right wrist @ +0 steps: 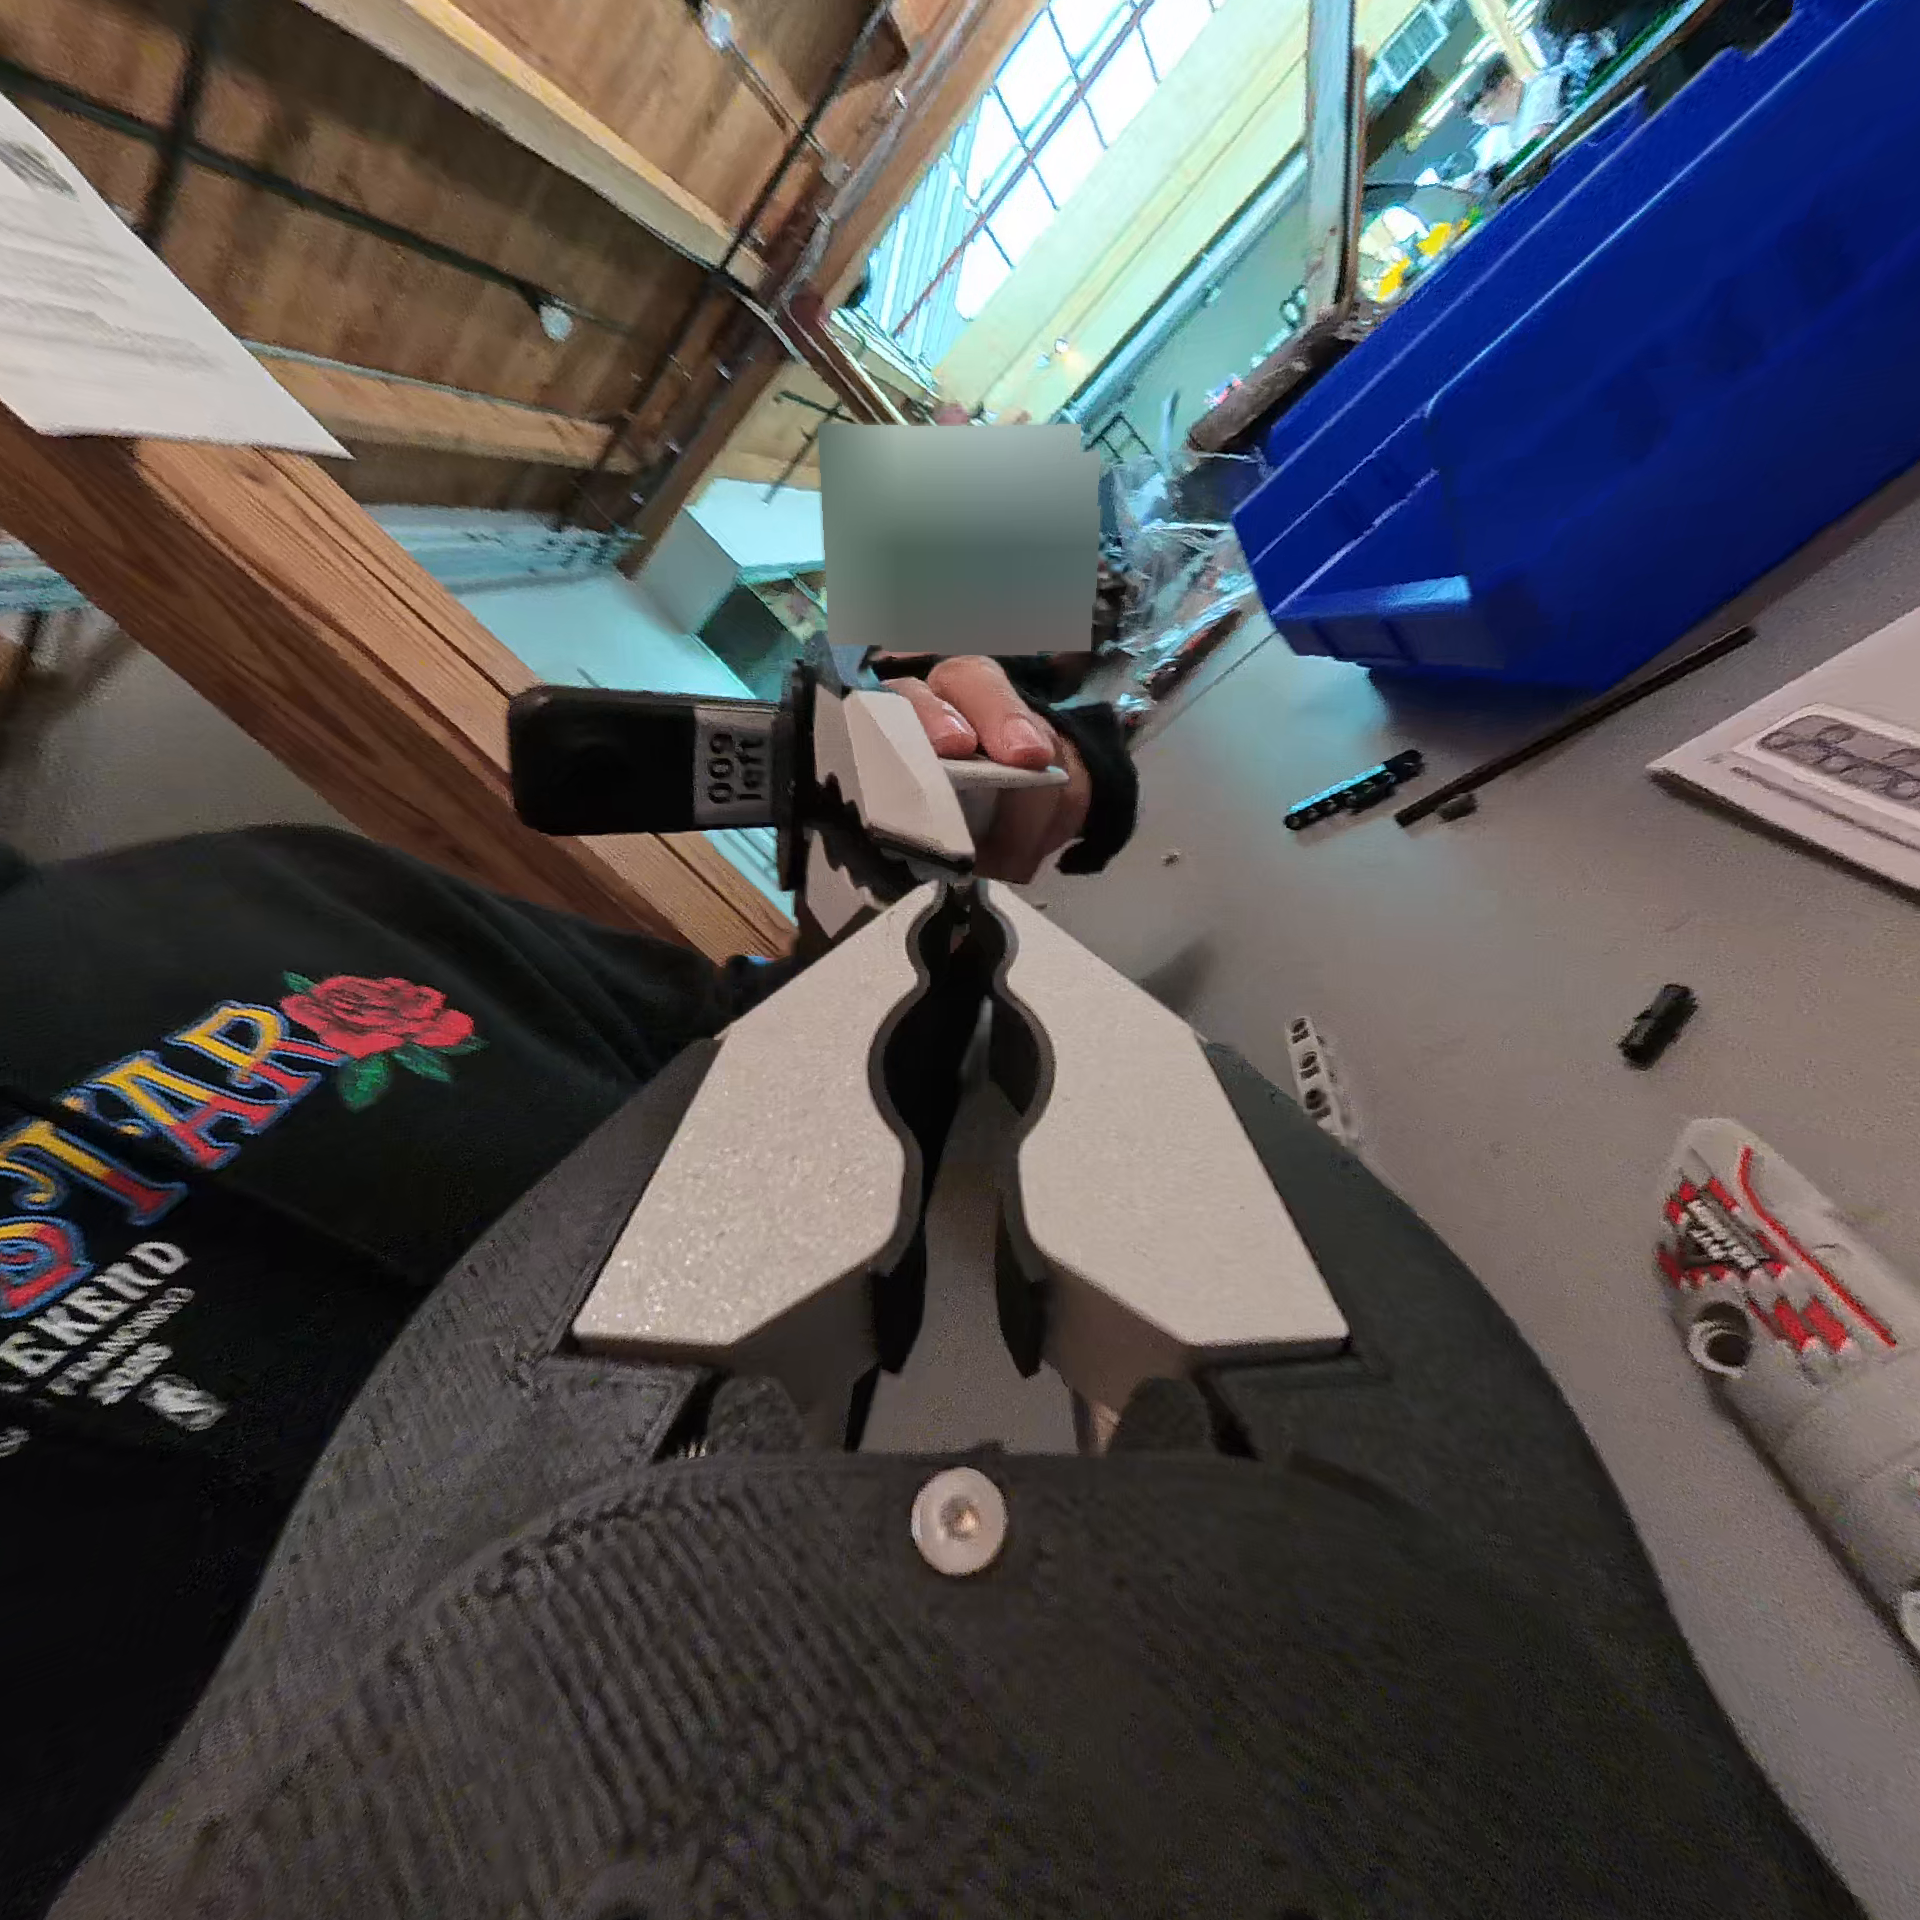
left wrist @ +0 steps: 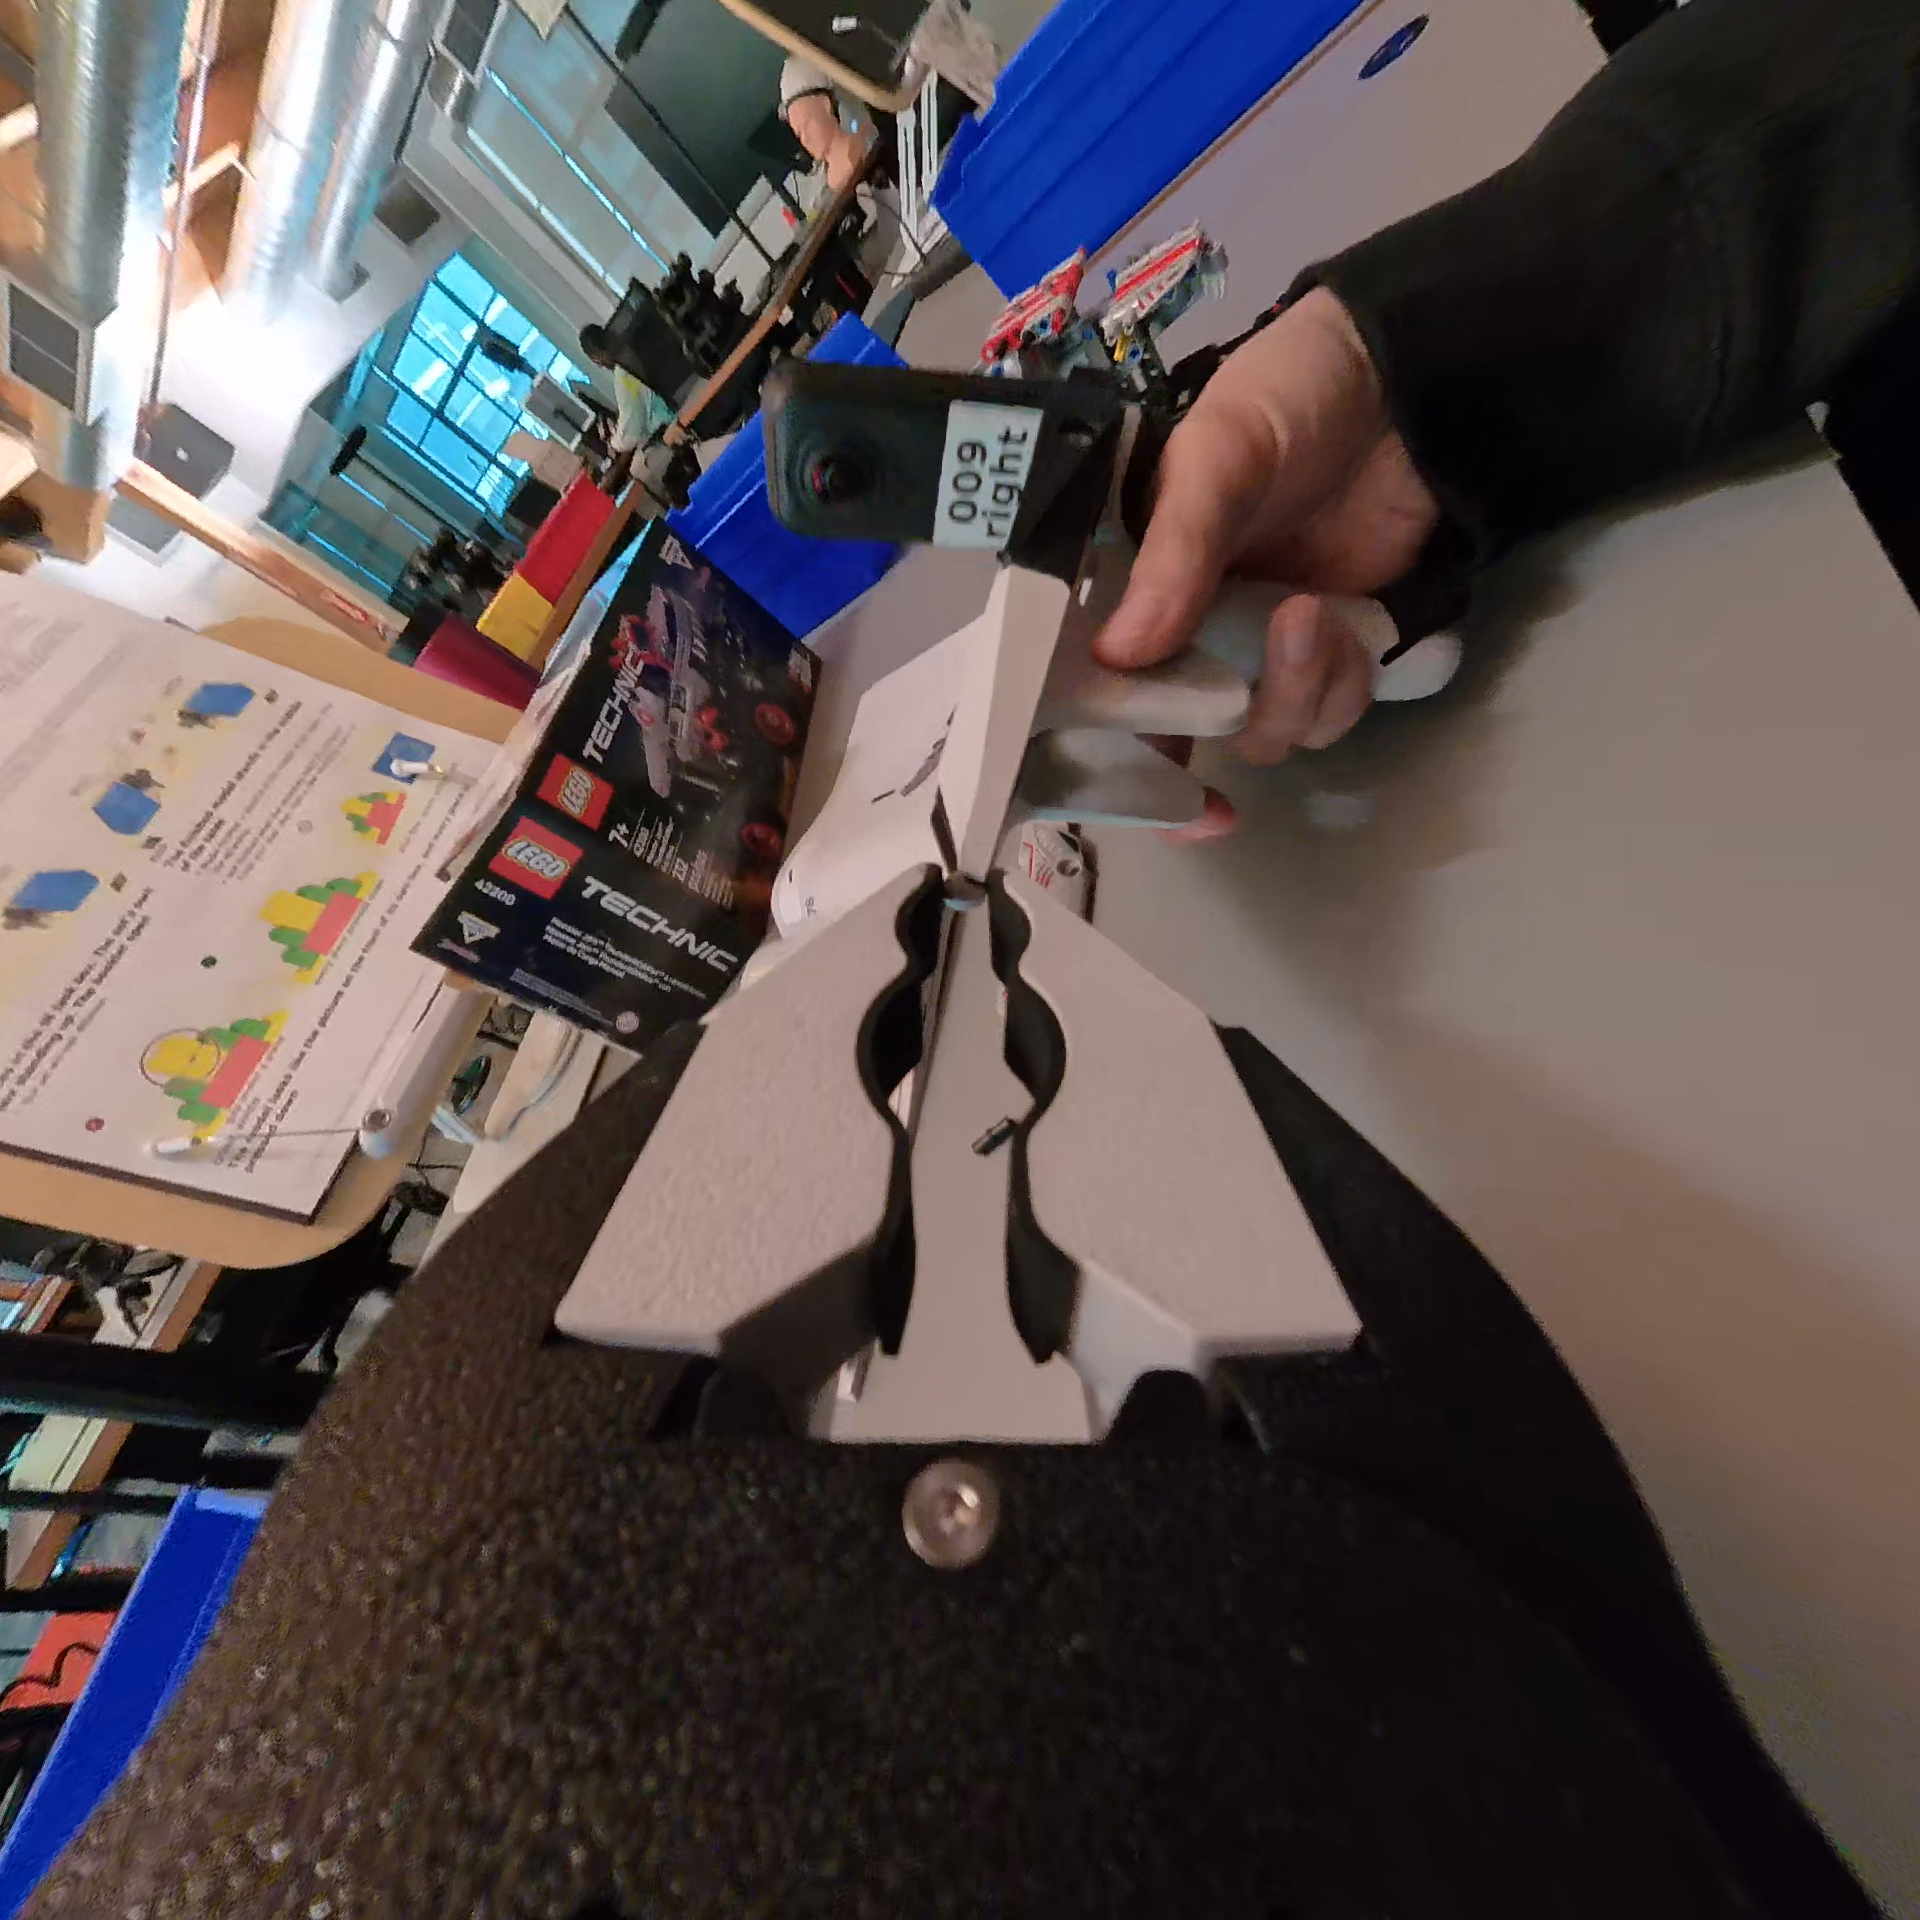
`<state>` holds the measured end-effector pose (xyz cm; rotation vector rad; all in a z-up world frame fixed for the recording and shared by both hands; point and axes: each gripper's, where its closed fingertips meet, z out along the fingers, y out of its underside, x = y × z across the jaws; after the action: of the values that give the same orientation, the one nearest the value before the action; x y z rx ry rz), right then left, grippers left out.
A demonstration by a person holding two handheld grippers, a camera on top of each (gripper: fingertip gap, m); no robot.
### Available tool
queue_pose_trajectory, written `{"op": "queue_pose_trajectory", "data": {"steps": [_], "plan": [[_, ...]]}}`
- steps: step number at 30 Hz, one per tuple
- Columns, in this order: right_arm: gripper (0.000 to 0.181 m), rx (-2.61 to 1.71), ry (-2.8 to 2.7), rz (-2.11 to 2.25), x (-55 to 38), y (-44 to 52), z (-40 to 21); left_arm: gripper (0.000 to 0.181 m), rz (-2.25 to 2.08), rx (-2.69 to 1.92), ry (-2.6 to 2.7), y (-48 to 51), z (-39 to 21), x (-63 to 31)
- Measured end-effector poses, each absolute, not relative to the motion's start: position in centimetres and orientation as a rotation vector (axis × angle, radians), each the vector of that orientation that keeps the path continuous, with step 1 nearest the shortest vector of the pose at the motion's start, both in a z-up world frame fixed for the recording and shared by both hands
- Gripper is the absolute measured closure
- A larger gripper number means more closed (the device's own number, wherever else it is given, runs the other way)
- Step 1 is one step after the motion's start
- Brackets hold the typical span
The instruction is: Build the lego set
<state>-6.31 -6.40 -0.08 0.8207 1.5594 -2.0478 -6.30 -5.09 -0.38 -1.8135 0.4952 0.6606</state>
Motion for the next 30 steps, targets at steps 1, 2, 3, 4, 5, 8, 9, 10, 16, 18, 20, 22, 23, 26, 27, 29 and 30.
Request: {"op": "queue_pose_trajectory", "data": {"steps": [1, 2, 3, 4, 5, 8, 9, 10, 16, 18, 20, 22, 23, 26, 27, 29, 30], "plan": [[0.181, 0.83, 1.607, -2.067, -6.4, -6.4, -0.2, 0.176, 0.666, -1.832, 0.492, -5.1, -0.6, -6.5], [0.18, 0.845, 1.658, -2.078, -6.6, -6.5, -0.3, 0.176, 0.668, -1.861, 0.487, -5.2, -0.9, -6.7], [0.18, 0.863, 1.716, -2.081, -6.8, -6.5, -0.6, 0.176, 0.677, -1.882, 0.488, -5.3, -1.1, -6.8], [0.18, 0.878, 1.773, -2.085, -6.9, -6.6, -0.8, 0.176, 0.699, -1.894, 0.491, -5.4, -1.2, -7.0], [0.18, 0.896, 1.814, -2.092, -7.1, -6.6, -0.9, 0.176, 0.724, -1.907, 0.487, -5.4, -1.3, -7.3], [0.18, 0.96, 1.956, -2.089, -7.7, -6.6, -1.4, 0.176, 0.803, -1.954, 0.495, -5.5, -1.8, -7.8], [0.18, 0.981, 2.004, -2.09, -7.8, -6.6, -1.5, 0.176, 0.822, -1.964, 0.494, -5.6, -1.9, -7.9], [0.18, 0.998, 2.047, -2.085, -7.9, -6.6, -1.6, 0.176, 0.833, -1.969, 0.487, -5.6, -2.0, -8.0], [0.18, 1.032, 2.047, -2.091, -8.0, -6.7, -1.4, 0.176, 0.824, -1.943, 0.417, -5.7, -1.8, -8.2], [0.18, 1.032, 2.02, -2.085, -7.9, -6.8, -1.4, 0.176, 0.817, -1.96, 0.393, -5.7, -2.0, -8.3], [0.18, 1.045, 2.032, -2.08, -8.0, -6.9, -1.6, 0.177, 0.834, -1.973, 0.395, -5.9, -2.1, -8.3], [0.18, 1.049, 2.024, -2.087, -8.0, -7.0, -1.4, 0.176, 0.875, -1.966, 0.41, -5.9, -1.9, -8.4], [0.18, 1.054, 2.026, -2.083, -8.1, -7.0, -1.4, 0.176, 0.875, -1.981, 0.411, -6.0, -2.1, -8.5], [0.18, 1.074, 2.066, -2.078, -8.3, -7.1, -1.6, 0.176, 0.885, -1.987, 0.405, -6.0, -2.1, -8.6], [0.18, 1.076, 2.065, -2.075, -8.3, -7.1, -1.6, 0.176, 0.886, -1.987, 0.402, -6.0, -2.1, -8.6], [0.18, 1.084, 2.047, -2.077, -8.3, -7.1, -1.5, 0.176, 0.888, -1.982, 0.398, -6.0, -2.1, -8.7], [0.18, 1.084, 2.05, -2.074, -8.3, -7.1, -1.6, 0.176, 0.892, -1.978, 0.398, -6.0, -2.1, -8.7]]}}
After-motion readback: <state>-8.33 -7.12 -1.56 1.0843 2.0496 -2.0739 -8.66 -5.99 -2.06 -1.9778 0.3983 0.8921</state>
